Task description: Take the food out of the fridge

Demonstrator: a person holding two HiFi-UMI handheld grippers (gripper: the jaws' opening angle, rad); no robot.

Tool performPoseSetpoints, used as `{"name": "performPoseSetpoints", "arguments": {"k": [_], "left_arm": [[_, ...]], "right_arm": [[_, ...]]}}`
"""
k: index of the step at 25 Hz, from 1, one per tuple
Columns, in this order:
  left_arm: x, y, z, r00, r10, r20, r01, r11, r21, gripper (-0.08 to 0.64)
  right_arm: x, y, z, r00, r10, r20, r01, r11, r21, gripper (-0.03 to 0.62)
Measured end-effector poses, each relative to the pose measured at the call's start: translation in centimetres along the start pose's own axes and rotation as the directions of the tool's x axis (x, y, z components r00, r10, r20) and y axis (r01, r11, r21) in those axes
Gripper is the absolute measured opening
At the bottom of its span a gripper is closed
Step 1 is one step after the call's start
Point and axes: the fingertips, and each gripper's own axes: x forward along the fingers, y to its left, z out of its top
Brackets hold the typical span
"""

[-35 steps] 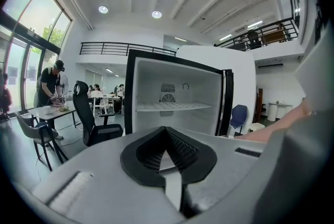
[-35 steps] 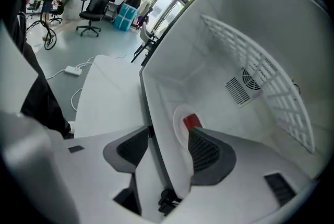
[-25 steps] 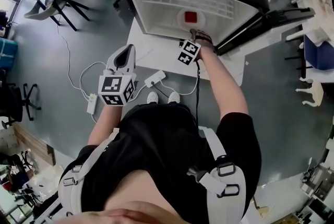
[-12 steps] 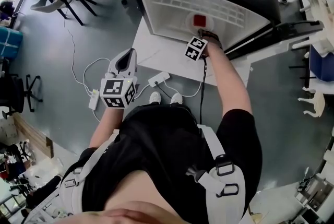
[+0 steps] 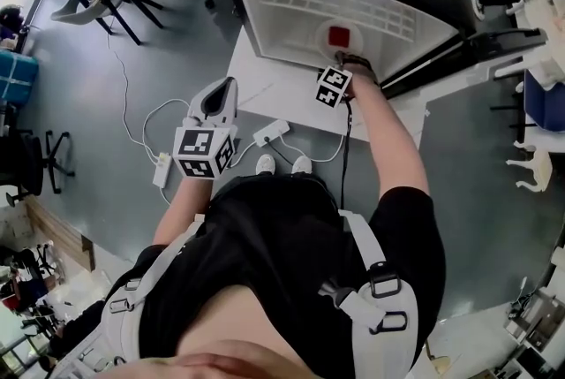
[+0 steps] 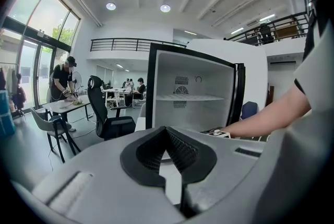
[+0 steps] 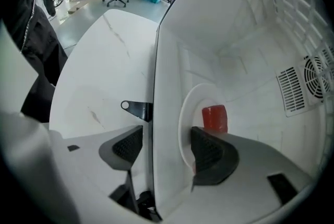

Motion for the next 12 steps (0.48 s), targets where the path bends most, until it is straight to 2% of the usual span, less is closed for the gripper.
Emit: {"name": "performPoseSetpoints", "arguments": {"k": [2,5,10,12], "left_arm": [[0.1,-0.2,0.1,1.0,-0.01,0.003,0.01,1.0,0.002,0.003],[0.3,-0.3,0.3,1.0,-0.025,0.005,0.025,1.0,0.006,0.003],[0.8,-1.0,0.3,0.998,-0.055,0.006,0.055,0.998,0.014,0.003],[0.9,-1.4,0.5,0.998,-0.068,0.011,0.067,0.998,0.02,0.003]], "right_arm": [[-0.4,0.3,-0.1,1.0,-0.026,0.004,0.026,1.0,-0.001,0.285],[-1.1,0.2,0.0,0.995,-0.099,0.017,0.099,0.995,-0.003,0.182],[-2.2,0.6,0.2,0.984,-0.174,0.045,0.174,0.985,0.003,0.088],[-2.6,0.9,0.0,0.979,-0.2,0.048,0.201,0.98,-0.005,0.075]]}}
